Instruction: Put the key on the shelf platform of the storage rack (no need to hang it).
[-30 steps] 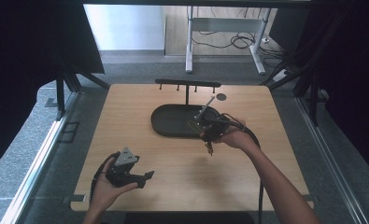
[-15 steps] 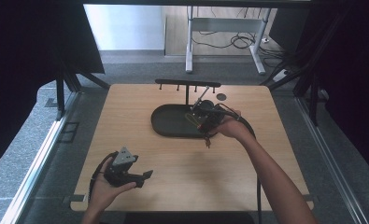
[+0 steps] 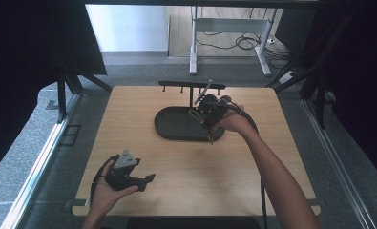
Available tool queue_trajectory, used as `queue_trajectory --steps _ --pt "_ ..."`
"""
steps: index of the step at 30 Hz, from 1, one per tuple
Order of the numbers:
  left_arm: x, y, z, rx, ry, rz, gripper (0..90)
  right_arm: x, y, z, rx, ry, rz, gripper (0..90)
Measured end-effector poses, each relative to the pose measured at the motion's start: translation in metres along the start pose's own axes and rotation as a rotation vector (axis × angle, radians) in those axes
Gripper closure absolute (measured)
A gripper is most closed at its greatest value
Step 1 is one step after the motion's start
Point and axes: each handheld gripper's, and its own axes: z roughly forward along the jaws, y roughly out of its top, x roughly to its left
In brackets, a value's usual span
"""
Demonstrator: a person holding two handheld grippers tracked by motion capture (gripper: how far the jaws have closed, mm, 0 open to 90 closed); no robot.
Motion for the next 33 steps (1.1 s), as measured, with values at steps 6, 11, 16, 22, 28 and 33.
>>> queue_trajectory --steps 6,11,16,22,28,33 --pt "0.002 0.0 -0.002 -0.004 0.005 -0.003 21.9 -0.009 0.003 0.004 0.009 0.0 0.026 66.8" --pt "0.001 0.0 -0.001 0.0 0.003 0.004 21.9 -0.018 0.002 0.008 0.011 0.002 0.047 66.8" --pt "-0.001 0.0 0.0 0.006 0.003 0.006 21.9 -0.026 0.003 0.009 0.013 0.001 0.055 66.8" --pt "0.001 0.0 -0.001 0.0 0.005 0.005 21.9 -0.032 0.007 0.008 0.001 -0.002 0.063 66.7" --pt "0.001 0.0 -0.003 -0.004 0.004 0.003 21.9 -0.038 0.01 0.012 -0.003 -0.006 0.075 66.7" --pt "0.001 0.0 -0.002 -0.005 0.004 0.001 21.9 -0.044 0.011 0.019 0.004 -0.007 0.081 66.6"
